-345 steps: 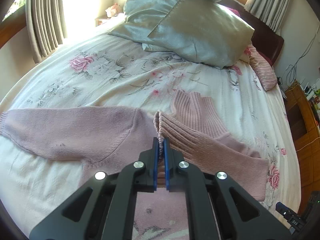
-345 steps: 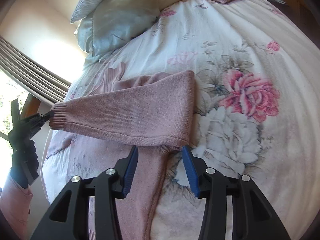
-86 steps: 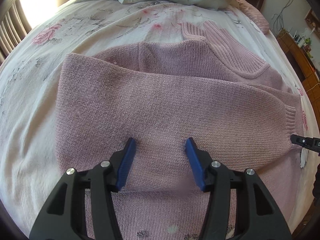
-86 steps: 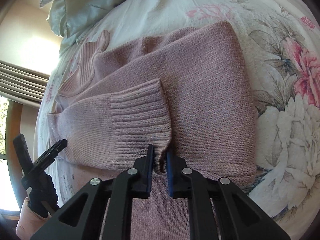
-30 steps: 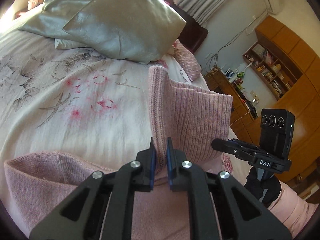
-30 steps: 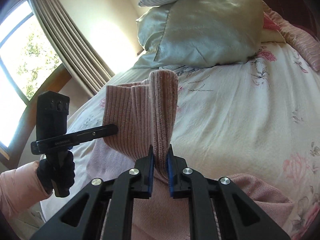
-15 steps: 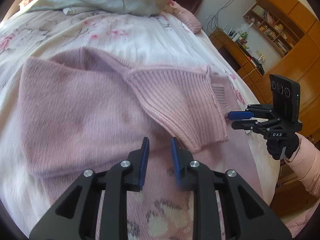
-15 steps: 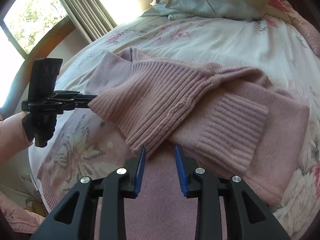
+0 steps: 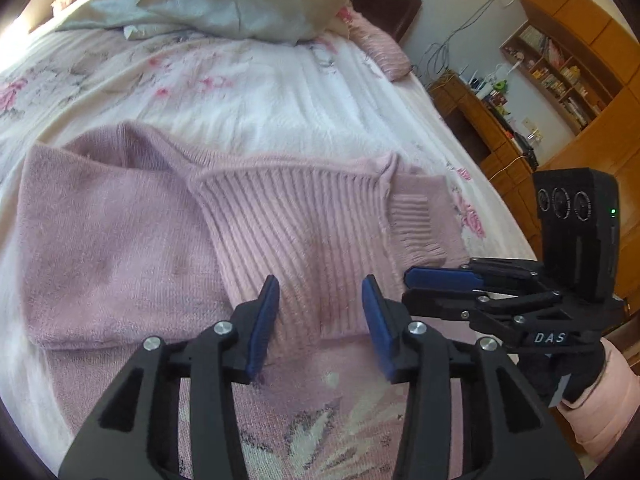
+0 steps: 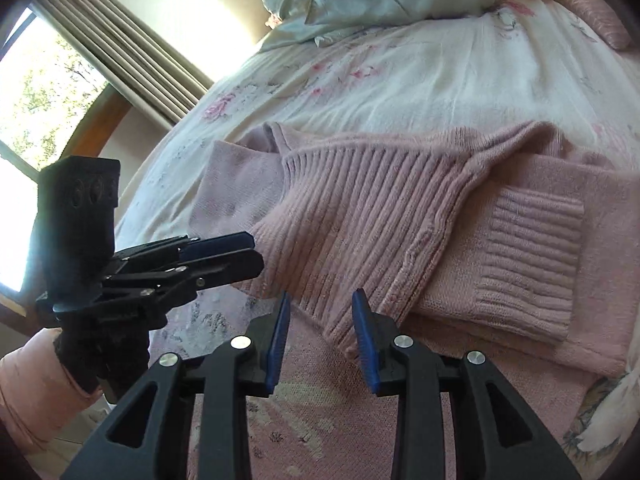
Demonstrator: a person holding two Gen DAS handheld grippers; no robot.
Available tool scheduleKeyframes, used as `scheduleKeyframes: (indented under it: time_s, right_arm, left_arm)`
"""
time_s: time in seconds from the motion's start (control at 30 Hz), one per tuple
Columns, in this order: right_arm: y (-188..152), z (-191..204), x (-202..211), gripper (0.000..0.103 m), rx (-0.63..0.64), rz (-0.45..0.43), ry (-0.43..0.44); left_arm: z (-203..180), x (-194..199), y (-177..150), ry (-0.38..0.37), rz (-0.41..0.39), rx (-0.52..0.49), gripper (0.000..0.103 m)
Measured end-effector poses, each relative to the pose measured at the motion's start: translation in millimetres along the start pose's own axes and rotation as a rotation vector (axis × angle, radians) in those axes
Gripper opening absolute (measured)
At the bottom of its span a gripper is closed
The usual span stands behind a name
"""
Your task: Fold small clothes
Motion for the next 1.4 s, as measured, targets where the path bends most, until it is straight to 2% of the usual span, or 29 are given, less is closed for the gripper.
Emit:
scheduleKeyframes:
  time_s: [0.07,0.2,0.33,0.37,0.4,0.43,0.5,0.57,0.77,0.97,1.17,1.4]
  right_arm:
    - [-14,-11,-7,0.033,-0.019,0.027,-0.034]
    - [-32,-33,-20,0.029,-0.085,0.060,-0.064]
    - [-34,-42,-29,0.023,-0.134,0.065,-0.072]
    - [-34,-41,-28,0.024,-0.140,0.064,-0.070]
    - [-32,-39,-24,0.024,-0.144,0.058,-0.067]
    - [-29,-35,-16,0.025,-0.151,0.042,-0.058]
    - [-28,-24,10,0.040,-0.141,-0.009,-0.034]
    - [-34,-13,38,0.047,-0.119,-0.049,-0.032]
    - [-107,0,112,0.048,-0.120,-0.056,-0.095]
    - [-201,1,161,0.052,-0.252,-0.014,-0.132]
    - [-265,-4,181,0.052,-0.328,0.045,-0.186]
    - [-298,-12,195,0.053,-0.346,0.065,-0.223]
  left_arm:
    - [16,-7,-13,0.034,0.030,0.037,0.041]
    - [35,-12,-25,0.032,0.038,0.109,0.042]
    - [38,-15,-27,0.055,0.050,0.114,0.042]
    - [38,-13,-26,0.063,0.059,0.122,0.044]
    - [39,-11,-27,0.087,0.077,0.131,0.051]
    - [38,-6,-28,0.094,0.084,0.141,0.051]
    - [31,15,-30,0.092,0.062,0.139,0.051]
    - [28,43,-39,0.106,0.039,0.133,0.057]
    - [39,131,-104,0.220,0.051,0.148,0.060]
    - [67,200,-176,0.348,0.109,0.216,0.061]
    - [76,234,-214,0.394,0.145,0.226,0.061]
    - [70,246,-243,0.425,0.196,0.172,0.064]
Point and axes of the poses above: each gripper's, at about its wrist camera, not at the fingertips, and x roughly against the way its jaws point, z to its left, y to its top, the point moved 10 cm from there along -x, roughly the way its jaws point, and after that the axes turned 10 degrees about -z, right-handed, at the moved point
